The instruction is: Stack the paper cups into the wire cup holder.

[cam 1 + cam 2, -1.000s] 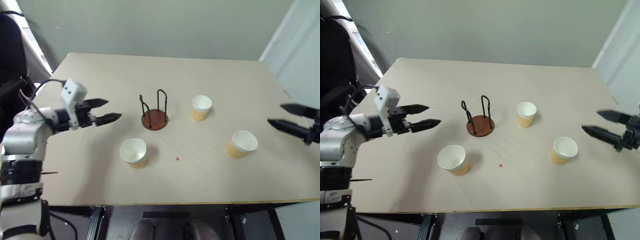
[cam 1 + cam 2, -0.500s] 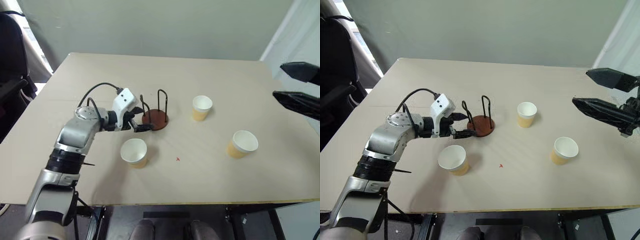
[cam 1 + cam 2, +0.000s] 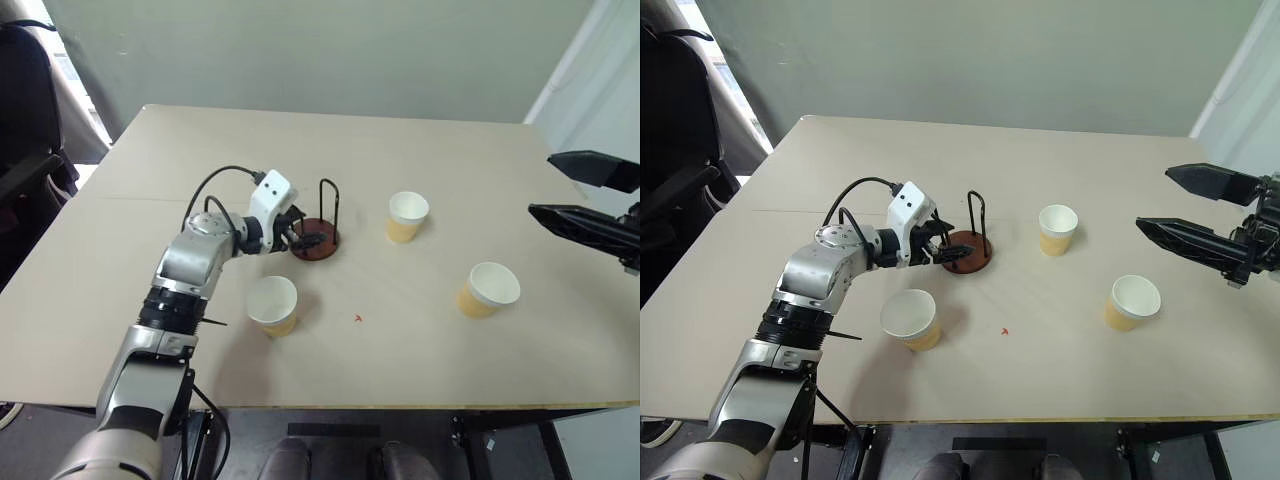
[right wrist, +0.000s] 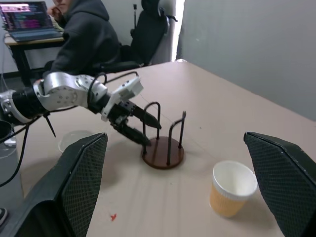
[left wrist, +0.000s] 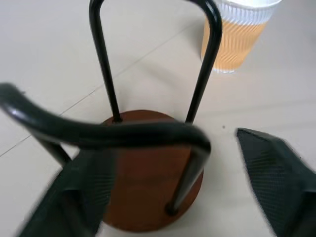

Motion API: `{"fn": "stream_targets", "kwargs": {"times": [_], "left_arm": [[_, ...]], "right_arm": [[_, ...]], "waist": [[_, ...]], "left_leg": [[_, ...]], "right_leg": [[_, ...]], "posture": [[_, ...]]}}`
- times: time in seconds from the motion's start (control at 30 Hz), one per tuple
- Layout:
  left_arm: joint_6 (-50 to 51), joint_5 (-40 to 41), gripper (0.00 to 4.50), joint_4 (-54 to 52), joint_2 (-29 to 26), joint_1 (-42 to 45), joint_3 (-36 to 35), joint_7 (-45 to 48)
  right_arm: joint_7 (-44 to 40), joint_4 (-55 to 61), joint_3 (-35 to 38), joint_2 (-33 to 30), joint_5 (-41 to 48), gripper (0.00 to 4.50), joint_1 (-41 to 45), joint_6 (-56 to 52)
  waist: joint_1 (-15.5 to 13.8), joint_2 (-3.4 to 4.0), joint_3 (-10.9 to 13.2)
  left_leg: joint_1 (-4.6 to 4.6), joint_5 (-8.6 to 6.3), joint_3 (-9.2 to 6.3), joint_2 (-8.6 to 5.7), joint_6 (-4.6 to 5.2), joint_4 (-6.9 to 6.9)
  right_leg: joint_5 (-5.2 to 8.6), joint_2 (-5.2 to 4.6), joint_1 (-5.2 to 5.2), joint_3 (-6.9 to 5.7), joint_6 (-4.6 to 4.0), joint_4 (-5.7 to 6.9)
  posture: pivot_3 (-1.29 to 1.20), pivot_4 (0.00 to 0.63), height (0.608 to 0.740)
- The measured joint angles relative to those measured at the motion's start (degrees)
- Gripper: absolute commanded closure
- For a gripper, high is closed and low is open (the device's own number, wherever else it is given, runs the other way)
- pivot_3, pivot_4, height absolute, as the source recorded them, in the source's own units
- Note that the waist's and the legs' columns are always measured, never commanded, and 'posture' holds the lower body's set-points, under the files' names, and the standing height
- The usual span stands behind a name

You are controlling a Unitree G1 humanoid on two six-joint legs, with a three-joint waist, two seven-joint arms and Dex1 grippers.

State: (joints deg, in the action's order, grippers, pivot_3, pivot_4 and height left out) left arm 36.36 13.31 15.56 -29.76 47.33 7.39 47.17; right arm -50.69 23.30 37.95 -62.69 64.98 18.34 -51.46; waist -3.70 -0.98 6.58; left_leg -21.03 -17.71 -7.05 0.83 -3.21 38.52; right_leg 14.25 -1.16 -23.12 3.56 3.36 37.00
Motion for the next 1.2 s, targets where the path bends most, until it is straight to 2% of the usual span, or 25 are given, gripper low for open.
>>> {"fn": "stream_targets", "kwargs": {"times": [0.23, 0.27, 0.53, 0.67, 0.93, 1.2], "left_arm": [[0.0, 0.0, 4.27, 0.4, -0.2, 0.0, 0.0, 0.3], [-0.1, 0.1, 4.49, 0.4, -0.2, 0.2, -0.4, 0.3], [2.4, 2.1, 4.49, -3.4, 0.4, -0.2, -0.5, 3.7], [4.9, 3.4, 4.49, -9.9, 0.3, -0.8, 0.7, 5.5], [9.4, 4.1, 4.49, -26.8, -2.3, -7.5, 11.1, 8.8], [12.6, 4.8, 4.49, -33.6, -1.7, -9.3, 13.6, 6.4]], "right_arm": [[0.0, 0.2, 0.1, 0.0, -0.1, 0.0, -0.8, 0.5], [0.0, 0.2, 0.1, 0.0, -0.1, 0.0, -0.8, 0.7], [0.0, 0.1, 0.0, 0.0, -0.7, 0.0, -0.8, 1.2], [-0.1, 0.0, -0.1, 0.0, -1.1, 0.0, -0.8, 1.4], [-0.1, 0.0, -0.1, 0.0, -1.6, 0.0, -1.5, 1.7], [-0.1, 0.1, -0.1, 0.0, -1.6, 0.0, -2.8, 1.7]], "waist": [[0.0, 0.0, 0.0], [0.0, 0.0, 0.0], [-0.2, 0.0, 0.0], [-0.2, 0.0, 0.0], [-0.1, 0.0, 0.0], [-0.1, 0.01, 0.0]], "left_leg": [[0.0, 0.0, 0.0, 0.0, 0.0, 0.05], [0.0, 0.0, 0.0, 0.0, 0.0, 0.05], [-0.01, -0.02, -0.03, -0.01, 0.05, 0.11], [-0.01, -0.03, -0.02, -0.02, 0.06, 0.12], [0.06, -0.04, -0.01, 0.01, 0.07, 0.11], [0.11, -0.05, -0.07, 0.07, 0.1, 0.23]], "right_leg": [[0.0, 0.0, 0.02, 0.0, 0.04, -0.01], [0.0, 0.0, 0.03, 0.0, 0.04, 0.0], [0.01, -0.01, 0.08, -0.01, 0.09, -0.02], [0.01, -0.01, 0.09, -0.01, 0.09, -0.03], [0.02, -0.01, 0.12, 0.04, 0.11, -0.02], [0.01, -0.04, 0.25, 0.03, 0.12, 0.02]], "posture": [[0.0, 0.15, 0.74], [0.0, 0.15, 0.74], [0.0, 0.15, 0.74], [0.0, 0.15, 0.74], [0.0, 0.15, 0.74], [0.0, 0.15, 0.74]]}}
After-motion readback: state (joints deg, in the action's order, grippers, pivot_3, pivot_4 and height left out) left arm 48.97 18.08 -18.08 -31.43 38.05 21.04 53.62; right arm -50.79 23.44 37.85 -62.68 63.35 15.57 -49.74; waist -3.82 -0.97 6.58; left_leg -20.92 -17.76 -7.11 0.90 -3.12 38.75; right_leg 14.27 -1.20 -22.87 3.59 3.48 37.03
